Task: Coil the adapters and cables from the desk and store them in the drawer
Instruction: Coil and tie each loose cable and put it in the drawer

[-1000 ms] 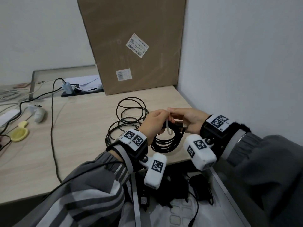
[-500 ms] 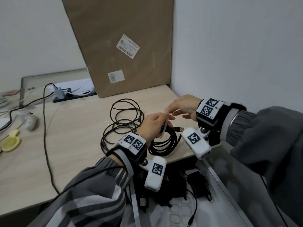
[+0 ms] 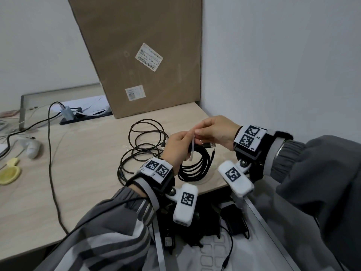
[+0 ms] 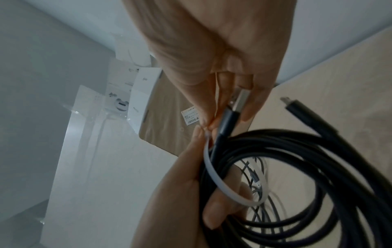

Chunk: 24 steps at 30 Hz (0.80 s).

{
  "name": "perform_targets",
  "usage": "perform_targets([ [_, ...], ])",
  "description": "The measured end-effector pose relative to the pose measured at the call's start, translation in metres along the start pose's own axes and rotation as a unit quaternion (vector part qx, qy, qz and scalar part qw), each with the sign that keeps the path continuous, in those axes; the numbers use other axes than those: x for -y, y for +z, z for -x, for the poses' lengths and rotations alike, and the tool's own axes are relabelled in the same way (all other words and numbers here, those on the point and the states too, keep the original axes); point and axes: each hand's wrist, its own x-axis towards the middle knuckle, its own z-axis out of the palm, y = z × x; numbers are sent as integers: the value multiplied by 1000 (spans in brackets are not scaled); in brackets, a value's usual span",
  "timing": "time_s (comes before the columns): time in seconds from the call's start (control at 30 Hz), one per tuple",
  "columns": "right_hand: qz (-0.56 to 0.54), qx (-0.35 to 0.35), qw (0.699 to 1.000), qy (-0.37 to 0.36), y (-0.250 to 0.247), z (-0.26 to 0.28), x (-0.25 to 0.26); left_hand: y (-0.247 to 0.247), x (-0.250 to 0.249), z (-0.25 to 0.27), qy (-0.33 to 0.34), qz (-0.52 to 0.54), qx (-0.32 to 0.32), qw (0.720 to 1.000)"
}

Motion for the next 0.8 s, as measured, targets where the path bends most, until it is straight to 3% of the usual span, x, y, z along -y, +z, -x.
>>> perform_targets([
  [0.33,132,-89,987,-25,10,2,2,-2,-4,4,-38,3,2,999],
  [0.43,100,-89,991,0,12,-6,3,-2,-7,-1,-66,19,-14,998],
  [0.57,5,-87,993,85,12,-16,4,-5,-5,-2,-83,21,-18,996],
  [0.67,-59,-77,991,96,7,-10,10,-3,-1,3,-79,15,-13,997],
  [0.8,-108,-159,978,86,-5,-15,20,-1,-3,5,-73,-6,-13,997],
])
